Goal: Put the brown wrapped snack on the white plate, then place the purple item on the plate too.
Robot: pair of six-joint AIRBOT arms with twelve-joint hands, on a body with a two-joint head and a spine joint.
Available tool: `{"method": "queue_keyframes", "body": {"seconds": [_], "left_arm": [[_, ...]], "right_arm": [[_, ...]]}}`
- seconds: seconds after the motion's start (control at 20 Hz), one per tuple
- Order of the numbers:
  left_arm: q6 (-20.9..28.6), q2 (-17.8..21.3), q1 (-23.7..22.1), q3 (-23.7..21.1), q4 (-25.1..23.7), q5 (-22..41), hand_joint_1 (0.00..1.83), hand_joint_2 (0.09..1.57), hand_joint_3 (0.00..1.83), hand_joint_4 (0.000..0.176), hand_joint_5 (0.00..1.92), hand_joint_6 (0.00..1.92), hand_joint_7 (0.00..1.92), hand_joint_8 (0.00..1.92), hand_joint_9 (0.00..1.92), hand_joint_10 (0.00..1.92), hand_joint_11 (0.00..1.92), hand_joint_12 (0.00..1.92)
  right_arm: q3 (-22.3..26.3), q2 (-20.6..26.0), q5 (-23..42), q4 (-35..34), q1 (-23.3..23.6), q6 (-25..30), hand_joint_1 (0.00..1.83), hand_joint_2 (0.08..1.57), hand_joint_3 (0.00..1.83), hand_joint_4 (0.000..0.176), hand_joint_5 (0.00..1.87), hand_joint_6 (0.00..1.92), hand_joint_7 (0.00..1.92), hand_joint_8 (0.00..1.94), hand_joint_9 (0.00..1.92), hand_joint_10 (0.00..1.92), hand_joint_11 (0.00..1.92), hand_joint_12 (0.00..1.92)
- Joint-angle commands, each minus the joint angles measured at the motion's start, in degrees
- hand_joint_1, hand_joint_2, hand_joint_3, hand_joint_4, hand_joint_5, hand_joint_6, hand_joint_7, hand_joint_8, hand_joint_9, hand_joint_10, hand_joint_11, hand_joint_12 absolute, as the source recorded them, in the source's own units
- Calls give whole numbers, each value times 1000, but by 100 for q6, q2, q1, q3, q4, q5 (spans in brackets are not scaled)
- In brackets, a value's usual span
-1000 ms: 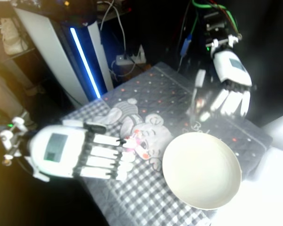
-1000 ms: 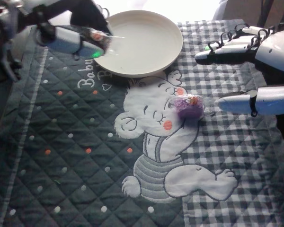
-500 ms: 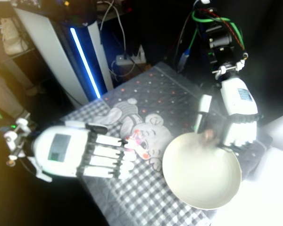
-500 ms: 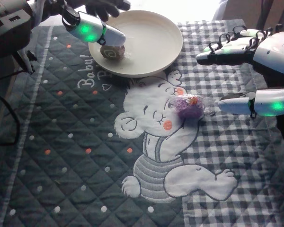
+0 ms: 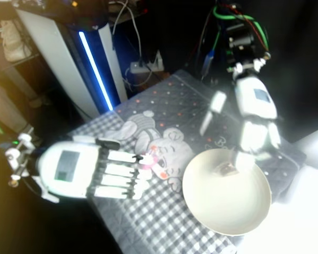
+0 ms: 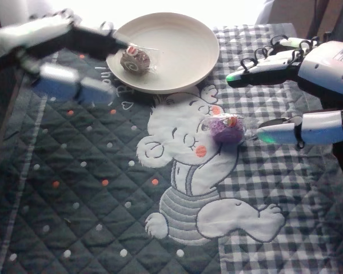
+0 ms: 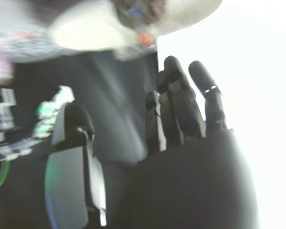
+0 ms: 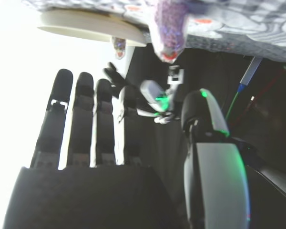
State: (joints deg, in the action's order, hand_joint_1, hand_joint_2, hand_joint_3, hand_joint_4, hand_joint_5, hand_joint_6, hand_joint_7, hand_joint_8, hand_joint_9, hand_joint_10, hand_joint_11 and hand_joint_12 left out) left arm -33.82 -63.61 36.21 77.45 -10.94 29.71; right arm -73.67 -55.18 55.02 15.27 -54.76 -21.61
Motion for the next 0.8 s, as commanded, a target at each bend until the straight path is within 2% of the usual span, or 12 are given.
{"method": "queue_keyframes", "body": {"seconds": [0.0,0.05,0.1,0.15,0.2,0.25,0.35,0.4,0.45,0.6,0.75], "left_arm": [[32,111,70,-121,230,1020,765,1004,4,56,497,4,548,0,519,0,0,1132],[81,255,272,-286,325,1163,765,1004,4,56,497,4,548,0,519,0,0,1132],[407,391,560,-403,365,1397,797,1003,1,66,491,0,526,1,472,4,0,1028],[732,460,808,-453,364,1606,791,989,0,40,520,7,551,7,488,11,0,1057],[808,509,958,-509,404,1739,820,970,0,3,565,7,589,7,544,20,0,1167],[807,572,1043,-592,445,1839,814,969,0,0,572,4,579,2,546,14,0,1163],[807,628,1113,-676,479,1965,860,970,0,13,537,0,558,0,526,2,0,1082],[807,631,1136,-691,502,2017,919,962,0,0,539,0,532,0,483,0,11,1027],[807,631,1166,-702,535,2079,931,958,0,0,542,1,521,0,471,0,3,1008],[807,630,1284,-745,701,2289,919,946,1,0,547,2,526,0,476,0,0,997],[809,630,1375,-788,759,2382,870,956,3,0,562,7,518,7,478,8,9,1013]], "right_arm": [[0,-11,701,-203,96,39,560,1127,2,66,452,0,435,0,430,0,15,1002],[0,-12,708,-203,111,42,560,1127,2,66,452,0,435,0,430,0,15,1002],[-2,-15,708,-203,137,42,512,1134,3,79,402,0,385,0,374,0,2,987],[-1,-19,709,-203,164,42,490,1128,0,102,385,0,361,0,346,0,0,939],[-3,-27,709,-199,188,42,448,1131,1,129,354,0,339,0,324,0,0,880],[-11,-40,708,-185,222,42,416,1131,1,134,348,0,330,0,309,0,0,871],[-66,-98,695,-168,277,42,365,1124,0,125,344,0,333,0,343,4,0,993],[-116,-152,644,-167,299,41,491,1100,0,128,351,3,319,3,346,4,0,998],[-165,-211,558,-126,339,41,524,1092,0,141,336,3,297,4,324,5,0,916],[-268,-388,201,24,399,41,671,1056,0,120,363,2,337,2,357,4,37,918],[-380,-595,-55,103,399,41,715,1049,0,98,370,2,330,2,369,6,100,947]]}}
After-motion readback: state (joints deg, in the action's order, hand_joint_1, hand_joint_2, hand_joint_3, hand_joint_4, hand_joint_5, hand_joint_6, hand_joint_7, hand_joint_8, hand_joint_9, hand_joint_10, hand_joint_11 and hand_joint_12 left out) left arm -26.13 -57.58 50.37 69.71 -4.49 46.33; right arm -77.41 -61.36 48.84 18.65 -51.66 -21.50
